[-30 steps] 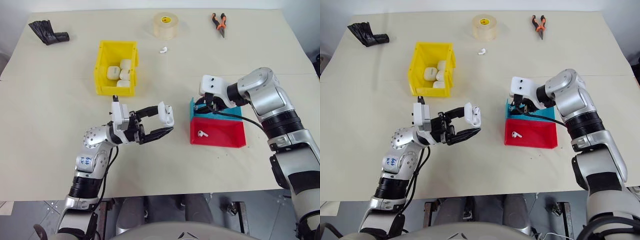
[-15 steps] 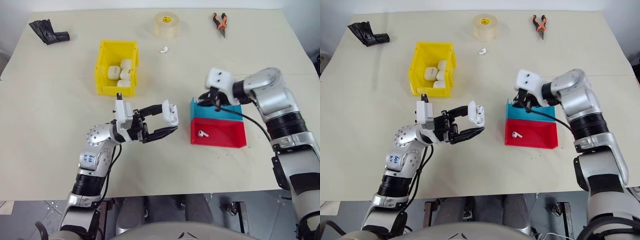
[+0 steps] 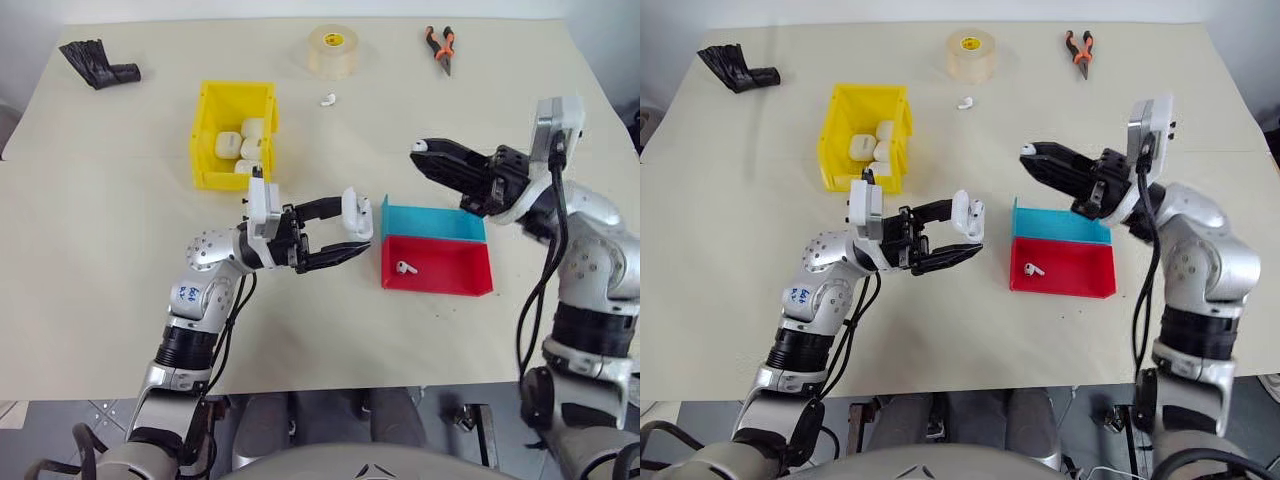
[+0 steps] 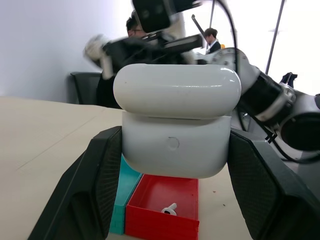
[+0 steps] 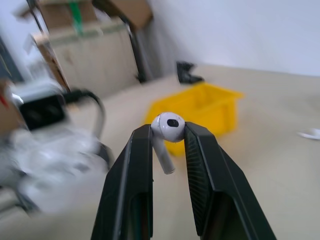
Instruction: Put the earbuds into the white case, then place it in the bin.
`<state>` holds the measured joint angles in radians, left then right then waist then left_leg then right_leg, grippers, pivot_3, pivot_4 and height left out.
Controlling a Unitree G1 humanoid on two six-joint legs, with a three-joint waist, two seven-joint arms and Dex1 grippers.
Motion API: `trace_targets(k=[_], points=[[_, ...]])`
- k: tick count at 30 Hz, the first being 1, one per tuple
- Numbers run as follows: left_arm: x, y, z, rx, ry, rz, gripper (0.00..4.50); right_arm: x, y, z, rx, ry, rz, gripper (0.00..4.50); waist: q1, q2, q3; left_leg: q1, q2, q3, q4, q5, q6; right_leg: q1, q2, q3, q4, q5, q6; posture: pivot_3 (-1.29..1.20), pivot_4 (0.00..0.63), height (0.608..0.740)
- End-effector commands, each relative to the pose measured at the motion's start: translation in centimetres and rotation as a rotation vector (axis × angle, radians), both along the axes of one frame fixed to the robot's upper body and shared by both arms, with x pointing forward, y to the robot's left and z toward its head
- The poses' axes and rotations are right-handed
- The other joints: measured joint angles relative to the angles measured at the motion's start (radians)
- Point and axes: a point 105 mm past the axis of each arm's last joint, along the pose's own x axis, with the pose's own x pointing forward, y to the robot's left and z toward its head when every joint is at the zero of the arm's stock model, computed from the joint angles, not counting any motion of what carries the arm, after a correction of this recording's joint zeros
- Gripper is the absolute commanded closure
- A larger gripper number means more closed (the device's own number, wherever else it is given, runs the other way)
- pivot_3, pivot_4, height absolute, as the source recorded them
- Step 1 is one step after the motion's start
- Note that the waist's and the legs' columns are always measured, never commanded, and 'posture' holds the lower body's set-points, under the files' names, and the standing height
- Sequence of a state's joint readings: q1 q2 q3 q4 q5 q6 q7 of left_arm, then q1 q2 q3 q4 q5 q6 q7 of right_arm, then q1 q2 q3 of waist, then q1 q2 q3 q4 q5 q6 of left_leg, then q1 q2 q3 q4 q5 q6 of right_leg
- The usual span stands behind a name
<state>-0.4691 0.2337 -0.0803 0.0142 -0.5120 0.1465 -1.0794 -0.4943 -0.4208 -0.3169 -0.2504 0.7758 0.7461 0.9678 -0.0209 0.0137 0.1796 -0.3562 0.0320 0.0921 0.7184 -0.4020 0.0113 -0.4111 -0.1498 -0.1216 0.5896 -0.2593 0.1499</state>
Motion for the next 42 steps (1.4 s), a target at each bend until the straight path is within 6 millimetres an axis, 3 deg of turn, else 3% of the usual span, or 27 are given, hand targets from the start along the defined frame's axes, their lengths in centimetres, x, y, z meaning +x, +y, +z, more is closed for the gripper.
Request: trace_targets(k=[1,6,18,28,34,42], points=[[-0.2,-0.5,1.2,-0.034,-0.029,-0.032,1.72,-2.7,1.5,0.9,0.099,-0.013,0.074,3.92,0.004,0.000,0.000,0.000,0.000,0.000,0.000,0.000,0.000,0.000,0.000,0.000,0.000,0.000,0.000,0.00,0.150,0.740],[-0.1,-0.7,1.6,-0.044,-0.029,-0.035,1.72,-4.1,2.8,-0.2,0.126,0.024,0.096,3.92,0.016,0.000,0.000,0.001,0.000,0.001,0.000,0.000,0.000,0.000,0.000,0.001,0.000,0.000,0.000,0.00,0.150,0.740],[0.0,-0.8,2.0,-0.058,-0.019,-0.036,1.72,-4.5,4.0,-2.1,0.118,0.051,0.094,3.92,0.020,0.000,0.000,0.001,-0.001,0.001,0.000,0.000,0.000,0.000,0.000,0.001,0.000,0.000,0.000,0.00,0.150,0.740],[0.2,-0.6,2.5,-0.087,-0.016,-0.019,1.72,-4.0,3.4,-5.3,0.052,0.100,0.042,3.92,0.021,0.000,0.000,0.001,-0.001,0.001,0.000,0.000,0.000,0.000,0.000,0.001,0.000,0.000,0.000,0.00,0.150,0.740],[0.2,-0.5,2.6,-0.090,-0.023,-0.018,1.72,-3.9,3.2,-5.7,0.033,0.133,0.057,3.92,0.020,0.000,0.000,0.001,-0.001,0.001,0.000,0.000,0.000,0.000,0.000,0.001,0.000,0.000,0.000,0.00,0.150,0.740],[0.1,-0.6,2.5,-0.087,-0.033,-0.019,1.72,-3.4,2.6,-4.4,0.013,0.070,0.059,1.28,0.022,0.000,0.000,0.001,-0.001,0.001,0.000,0.000,0.000,0.000,0.000,0.001,-0.001,0.000,0.000,0.00,0.150,0.740]])
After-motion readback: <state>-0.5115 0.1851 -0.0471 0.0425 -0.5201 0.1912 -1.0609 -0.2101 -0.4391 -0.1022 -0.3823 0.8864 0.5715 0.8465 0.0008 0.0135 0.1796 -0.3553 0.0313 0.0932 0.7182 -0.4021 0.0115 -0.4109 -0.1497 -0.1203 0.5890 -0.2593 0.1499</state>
